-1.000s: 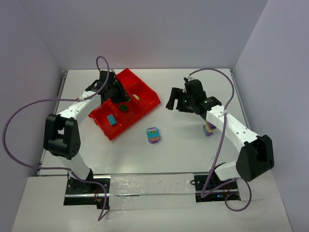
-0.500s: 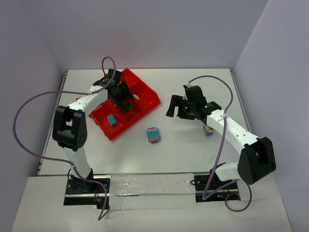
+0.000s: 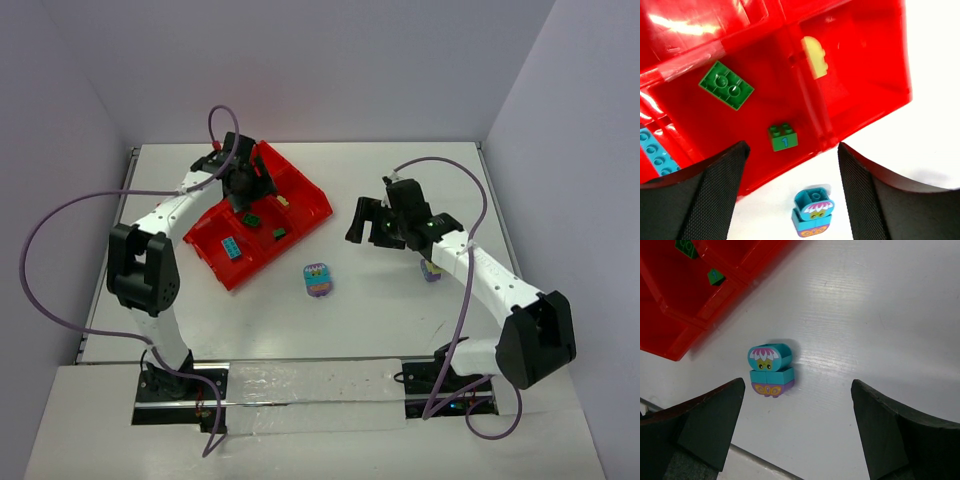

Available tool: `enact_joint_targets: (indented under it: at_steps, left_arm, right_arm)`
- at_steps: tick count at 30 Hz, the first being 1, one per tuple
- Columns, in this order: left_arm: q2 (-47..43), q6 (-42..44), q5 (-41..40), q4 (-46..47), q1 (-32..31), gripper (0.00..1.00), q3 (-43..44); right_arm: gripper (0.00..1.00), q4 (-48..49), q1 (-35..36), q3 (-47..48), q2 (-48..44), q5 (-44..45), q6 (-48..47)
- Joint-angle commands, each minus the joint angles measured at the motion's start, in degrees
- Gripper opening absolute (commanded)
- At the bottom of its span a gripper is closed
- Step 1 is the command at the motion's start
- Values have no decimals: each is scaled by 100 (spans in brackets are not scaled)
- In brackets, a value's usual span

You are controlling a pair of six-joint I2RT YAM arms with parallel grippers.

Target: Sort the legos into containers by color

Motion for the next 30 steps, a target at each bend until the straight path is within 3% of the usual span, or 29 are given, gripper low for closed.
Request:
enact_joint_targets:
  at_steps: [1, 7, 22, 30]
  left_arm:
    - [226, -261, -724, -269, -395, 82, 821]
    - [348, -1103, -1440, -374, -545, 79, 650]
    - [1000, -914, -1362, 222, -563, 68, 633]
    - [822, -737, -1334, 245, -563, 37, 188]
  right_arm:
    - [94, 39, 1, 36, -265, 307, 57]
    - [94, -180, 27, 354, -149, 391, -47]
    - [94, -214, 45, 274, -219, 434, -82]
    - [94, -180, 89, 303, -77, 496, -44]
